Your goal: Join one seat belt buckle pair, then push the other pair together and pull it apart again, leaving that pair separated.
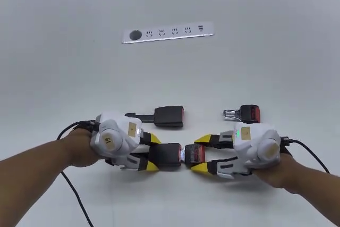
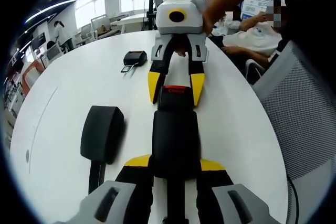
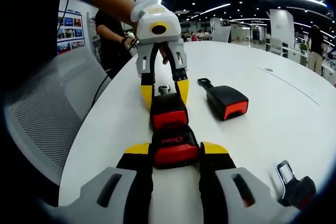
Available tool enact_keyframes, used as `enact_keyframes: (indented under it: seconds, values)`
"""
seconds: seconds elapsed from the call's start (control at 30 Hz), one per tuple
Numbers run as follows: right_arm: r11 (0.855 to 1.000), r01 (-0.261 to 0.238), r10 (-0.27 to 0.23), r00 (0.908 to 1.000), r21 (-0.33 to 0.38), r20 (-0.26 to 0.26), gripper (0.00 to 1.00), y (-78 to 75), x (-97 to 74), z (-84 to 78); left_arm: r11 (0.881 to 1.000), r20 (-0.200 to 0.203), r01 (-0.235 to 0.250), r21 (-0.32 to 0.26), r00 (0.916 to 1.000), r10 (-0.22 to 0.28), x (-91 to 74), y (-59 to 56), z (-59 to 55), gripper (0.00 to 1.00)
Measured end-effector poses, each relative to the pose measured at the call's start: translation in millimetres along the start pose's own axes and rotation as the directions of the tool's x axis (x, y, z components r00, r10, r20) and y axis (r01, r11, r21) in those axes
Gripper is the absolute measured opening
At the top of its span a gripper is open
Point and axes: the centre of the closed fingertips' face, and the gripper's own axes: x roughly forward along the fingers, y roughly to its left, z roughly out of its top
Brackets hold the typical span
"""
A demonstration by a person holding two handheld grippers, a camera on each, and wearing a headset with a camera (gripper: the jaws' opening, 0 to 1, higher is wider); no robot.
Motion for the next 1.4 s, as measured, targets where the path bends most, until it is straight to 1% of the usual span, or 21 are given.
enact_keyframes:
  seconds: [0.2,0.3,0.37,0.43,0.47,0.63,0.7,0.77,0.9,0.97,1.0,1.03,1.07,1.1,1.13,1.17,1.23,1.27,1.33,1.37,1.4]
  values:
    - [1.0,0.007,-0.007,1.0,0.006,-0.003,0.32,-0.3,0.5,-0.5,1.0,-0.007,-0.003,0.0,1.0,0.003,0.1,-0.3,0.7,0.31]
    - [1.0,0.014,-0.014,0.9998,0.0,-0.012,0.33,0.0,1.1,-2.7,1.0,-0.026,-0.006,0.005,0.9997,0.006,0.9,-0.5,1.0,0.32]
    - [1.0,0.012,-0.012,0.9998,0.013,-0.019,0.33,0.0,1.3,-2.7,1.0,-0.033,-0.006,0.016,0.9994,0.007,0.9,-0.6,0.4,0.32]
    - [1.0,0.018,-0.018,0.999,-0.005,-0.04,0.33,0.9,2.2,-2.8,1.0,-0.042,-0.008,0.008,0.9991,0.009,1.3,-0.6,0.5,0.32]
    - [1.0,0.02,-0.02,0.9986,-0.007,-0.049,0.34,0.9,2.6,-3.1,1.0,-0.048,-0.009,0.017,0.9988,0.01,0.9,0.0,-1.3,0.32]
    - [0.999,0.029,-0.03,0.9971,-0.019,-0.069,0.34,0.7,1.8,-5.7,1.0,-0.066,-0.012,0.016,0.9977,0.013,1.5,0.0,-1.0,0.33]
    - [0.999,0.029,-0.031,0.9965,-0.029,-0.077,0.34,0.7,1.6,-6.5,1.0,-0.071,-0.016,0.014,0.9973,0.017,1.2,0.7,-1.8,0.33]
    - [0.999,0.025,-0.027,0.9958,-0.027,-0.087,0.34,0.5,1.6,-6.9,1.0,-0.073,-0.022,0.011,0.997,0.023,1.7,0.4,-0.2,0.33]
    - [0.999,0.02,-0.024,0.9929,-0.033,-0.116,0.34,1.3,1.5,-5.5,0.999,-0.094,-0.035,0.006,0.9949,0.035,1.3,0.9,-0.9,0.34]
    - [0.999,0.024,-0.027,0.9918,-0.025,-0.125,0.35,2.1,1.3,-4.3,0.999,-0.108,-0.042,-0.004,0.9933,0.041,1.2,1.8,-0.8,0.36]
    - [1.0,0.024,-0.026,0.9917,-0.014,-0.126,0.37,2.6,1.2,-3.9,0.999,-0.113,-0.05,-0.013,0.9924,0.048,1.1,2.6,-0.3,0.4]
    - [1.0,0.024,-0.024,0.9915,-0.001,-0.128,0.41,3.3,0.9,-3.3,0.998,-0.111,-0.058,-0.022,0.9923,0.055,0.8,3.3,1.0,0.45]
    - [0.999,0.032,-0.029,0.9913,0.019,-0.128,0.46,3.2,0.6,-2.8,0.997,-0.097,-0.064,-0.038,0.9935,0.06,-0.2,3.3,4.4,0.52]
    - [0.998,0.043,-0.037,0.9915,0.048,-0.125,0.54,3.0,0.5,-2.0,0.997,-0.089,-0.065,-0.045,0.9942,0.061,-0.8,3.2,6.0,0.55]
    - [0.996,0.053,-0.044,0.9922,0.077,-0.116,0.58,1.6,0.1,-0.8,0.995,-0.075,-0.072,-0.065,0.9949,0.067,-2.3,3.4,8.0,0.56]
    - [0.996,0.053,-0.045,0.993,0.071,-0.109,0.6,-0.4,-1.4,-0.5,0.994,-0.066,-0.08,-0.074,0.995,0.075,-4.9,4.8,9.9,0.56]
    - [0.994,0.068,-0.059,0.9929,0.081,-0.103,0.59,-2.9,-5.2,-0.2,0.992,-0.052,-0.09,-0.083,0.9949,0.086,-9.3,5.8,14.0,0.58]
    - [0.993,0.074,-0.065,0.9932,0.09,-0.096,0.6,-3.4,-7.0,0.9,0.991,-0.039,-0.101,-0.093,0.9945,0.098,-13.0,5.9,19.4,0.6]
    - [0.991,0.087,-0.078,0.9931,0.099,-0.087,0.62,-5.4,-12.3,3.0,0.988,-0.031,-0.118,-0.1,0.9929,0.115,-16.6,8.9,21.1,0.64]
    - [0.991,0.091,-0.081,0.9926,0.102,-0.09,0.63,-6.2,-14.0,2.8,0.986,-0.026,-0.123,-0.109,0.9923,0.121,-18.4,9.8,22.2,0.65]
    - [0.99,0.093,-0.083,0.9923,0.103,-0.092,0.63,-7.3,-15.2,1.8,0.985,-0.019,-0.126,-0.119,0.992,0.125,-21.5,8.7,26.8,0.65]
